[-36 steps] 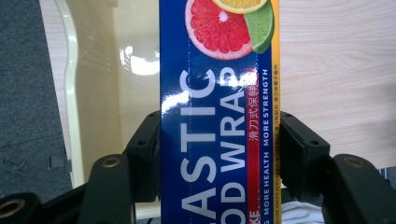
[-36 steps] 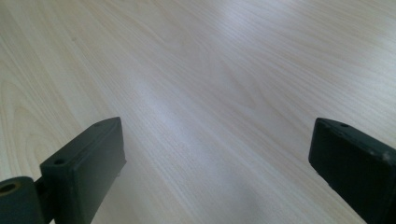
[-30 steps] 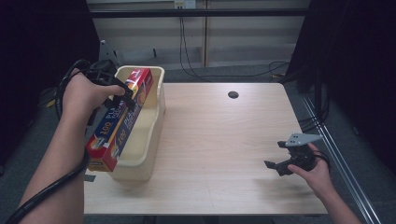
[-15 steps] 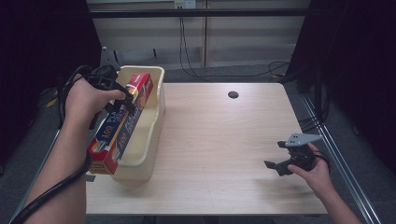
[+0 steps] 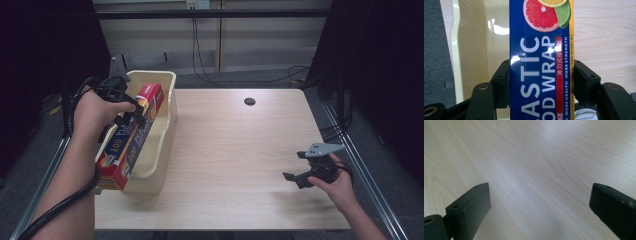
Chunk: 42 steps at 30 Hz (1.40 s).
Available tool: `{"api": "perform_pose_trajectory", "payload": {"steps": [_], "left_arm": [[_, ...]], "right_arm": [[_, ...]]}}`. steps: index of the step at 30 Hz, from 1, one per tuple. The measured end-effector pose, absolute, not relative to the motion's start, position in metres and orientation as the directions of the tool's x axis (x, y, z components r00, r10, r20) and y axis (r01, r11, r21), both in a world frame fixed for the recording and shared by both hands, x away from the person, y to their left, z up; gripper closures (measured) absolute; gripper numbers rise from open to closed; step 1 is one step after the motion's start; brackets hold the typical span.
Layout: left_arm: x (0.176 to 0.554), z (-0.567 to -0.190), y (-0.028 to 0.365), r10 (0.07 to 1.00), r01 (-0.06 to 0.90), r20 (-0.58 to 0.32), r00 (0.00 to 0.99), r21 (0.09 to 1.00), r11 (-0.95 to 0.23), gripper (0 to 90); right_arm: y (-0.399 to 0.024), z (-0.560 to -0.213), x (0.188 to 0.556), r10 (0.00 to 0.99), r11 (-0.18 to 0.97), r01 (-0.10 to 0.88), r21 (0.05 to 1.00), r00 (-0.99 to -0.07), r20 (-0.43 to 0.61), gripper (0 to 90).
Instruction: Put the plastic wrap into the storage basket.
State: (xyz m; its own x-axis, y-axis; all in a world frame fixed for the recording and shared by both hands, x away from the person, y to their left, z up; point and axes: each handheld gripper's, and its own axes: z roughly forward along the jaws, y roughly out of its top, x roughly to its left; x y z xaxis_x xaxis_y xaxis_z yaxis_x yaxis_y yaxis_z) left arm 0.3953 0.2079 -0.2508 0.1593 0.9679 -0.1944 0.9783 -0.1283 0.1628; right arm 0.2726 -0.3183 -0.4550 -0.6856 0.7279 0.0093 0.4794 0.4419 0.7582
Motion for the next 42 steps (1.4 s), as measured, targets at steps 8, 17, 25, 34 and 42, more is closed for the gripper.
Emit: {"api": "perform_pose_trajectory", "payload": {"steps": [8,17,25,34,42], "left_arm": [[0.397,-0.258,0.207,0.967,0.979,-0.201,0.158,0.157,-0.128,41.1],[0.398,-0.267,0.206,0.969,0.982,-0.194,0.152,0.142,-0.126,41.1],[0.4,-0.276,0.207,0.97,0.983,-0.19,0.151,0.132,-0.127,41.0],[0.401,-0.285,0.209,0.972,0.988,-0.193,0.132,0.108,-0.112,41.0],[0.404,-0.295,0.208,0.976,0.989,-0.18,0.124,0.1,-0.107,40.9]], "right_arm": [[-0.318,-0.455,0.272,0.728,0.441,0.48,0.758,-0.686,0.01,3.4],[-0.319,-0.455,0.272,0.728,0.44,0.476,0.761,-0.685,0.008,3.3],[-0.319,-0.455,0.272,0.729,0.44,0.477,0.761,-0.685,0.008,3.3],[-0.318,-0.455,0.272,0.727,0.439,0.476,0.762,-0.687,0.01,3.3],[-0.318,-0.455,0.272,0.727,0.442,0.476,0.76,-0.687,0.008,3.4]]}}
